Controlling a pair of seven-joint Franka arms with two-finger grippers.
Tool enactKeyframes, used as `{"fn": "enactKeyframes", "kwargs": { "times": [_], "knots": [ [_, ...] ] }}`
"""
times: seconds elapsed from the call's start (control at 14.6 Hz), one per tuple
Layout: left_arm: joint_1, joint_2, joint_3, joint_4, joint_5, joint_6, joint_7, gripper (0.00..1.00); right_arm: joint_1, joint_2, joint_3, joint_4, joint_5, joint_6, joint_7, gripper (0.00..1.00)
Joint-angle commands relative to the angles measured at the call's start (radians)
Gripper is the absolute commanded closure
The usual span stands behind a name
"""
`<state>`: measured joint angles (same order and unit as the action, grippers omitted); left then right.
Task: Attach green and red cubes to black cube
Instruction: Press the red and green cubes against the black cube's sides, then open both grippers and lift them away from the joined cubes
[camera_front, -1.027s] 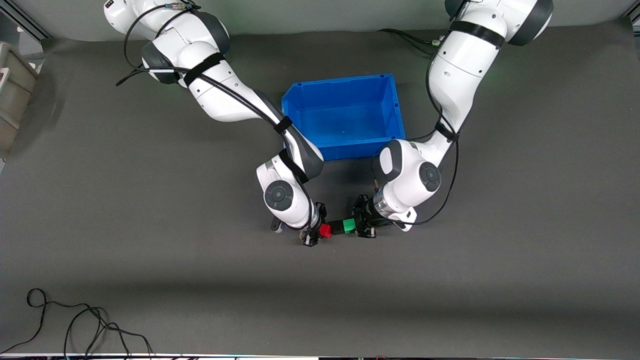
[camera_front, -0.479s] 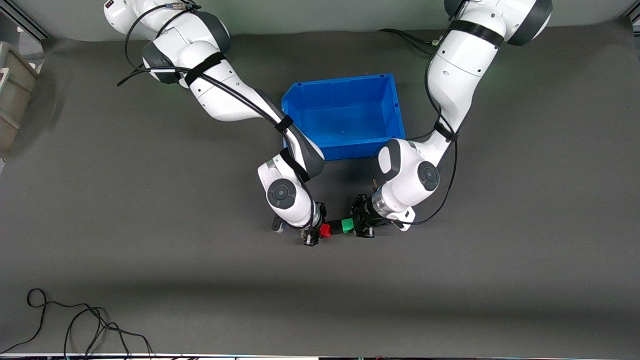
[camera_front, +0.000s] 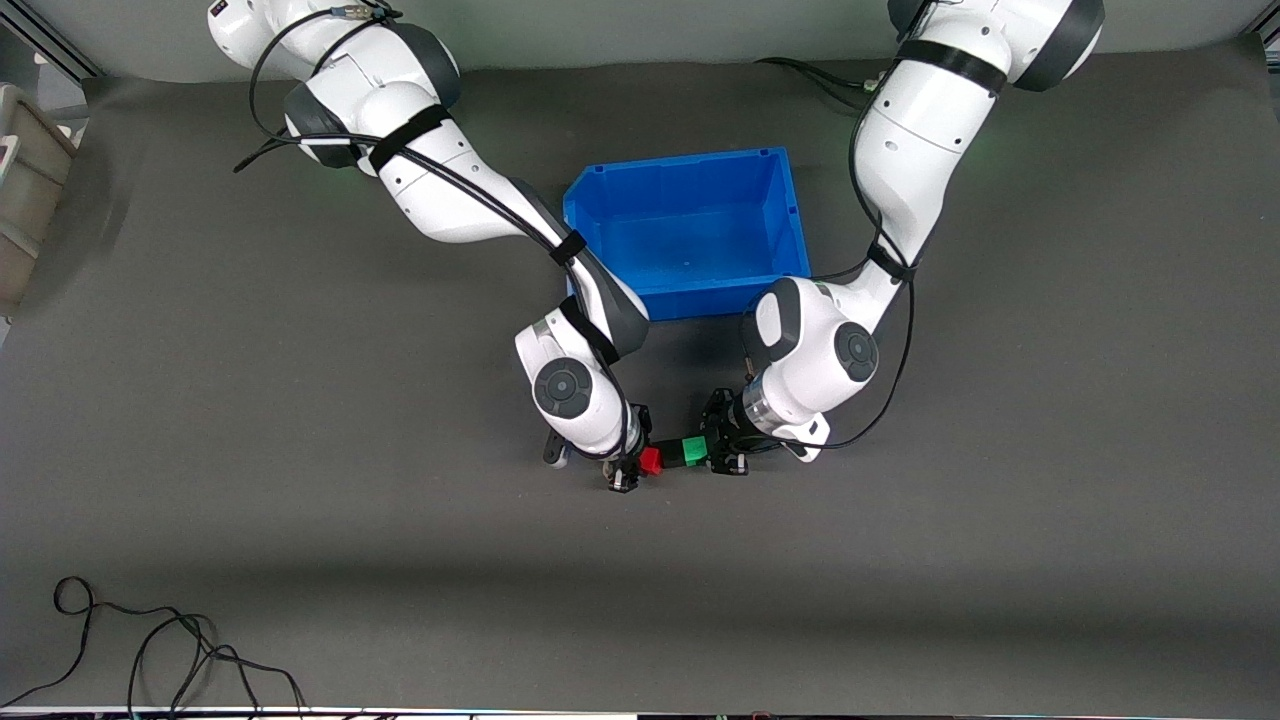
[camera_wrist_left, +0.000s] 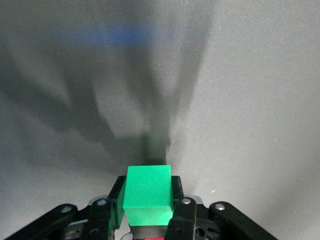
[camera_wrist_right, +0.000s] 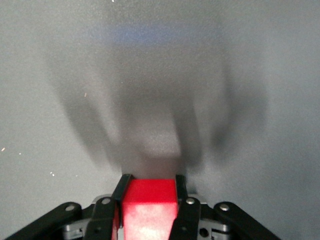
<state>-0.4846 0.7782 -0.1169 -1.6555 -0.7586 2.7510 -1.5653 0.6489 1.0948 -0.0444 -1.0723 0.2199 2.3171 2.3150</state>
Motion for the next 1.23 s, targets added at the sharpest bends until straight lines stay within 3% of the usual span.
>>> {"fn": "enactKeyframes", "kwargs": {
  "times": [0.0,0.21,0.27,0.48,0.62,0.75,0.96,1.1,1.16],
  "knots": [
    [-0.018,0.0,0.008,0.003,0.002,0.012,0.001,0.6,-0.008,0.043,-0.003,0.04,-0.028,0.011,-0.031,0.99],
    [-0.02,0.0,0.008,0.003,0.001,0.012,-0.002,0.57,-0.009,0.043,-0.003,0.04,-0.027,0.011,-0.042,0.99],
    [-0.02,0.0,0.008,0.003,0.002,0.012,-0.001,0.42,-0.011,0.043,-0.005,0.04,-0.027,0.011,-0.042,0.99],
    [-0.022,0.0,0.008,0.003,0.004,0.012,0.001,0.19,-0.026,0.04,-0.003,0.04,-0.025,-0.021,-0.104,0.99],
    [-0.022,0.0,0.008,0.003,0.004,0.012,0.001,0.16,-0.026,0.039,-0.003,0.04,-0.025,-0.039,-0.118,0.99],
    [-0.02,-0.002,0.008,0.002,0.004,0.01,0.001,0.01,-0.026,0.039,-0.003,0.04,-0.025,-0.039,-0.12,0.99],
    [-0.008,-0.013,0.017,-0.001,0.01,-0.004,0.004,0.0,-0.026,0.039,-0.003,0.04,-0.027,-0.039,-0.118,0.98],
    [0.007,-0.022,0.022,-0.009,0.038,-0.007,0.007,0.0,-0.026,0.039,-0.003,0.04,-0.028,-0.039,-0.124,0.71],
    [0.015,-0.022,0.022,-0.009,0.039,-0.007,0.007,0.0,-0.026,0.039,-0.003,0.04,-0.028,-0.039,-0.158,0.4]
  ]
}}
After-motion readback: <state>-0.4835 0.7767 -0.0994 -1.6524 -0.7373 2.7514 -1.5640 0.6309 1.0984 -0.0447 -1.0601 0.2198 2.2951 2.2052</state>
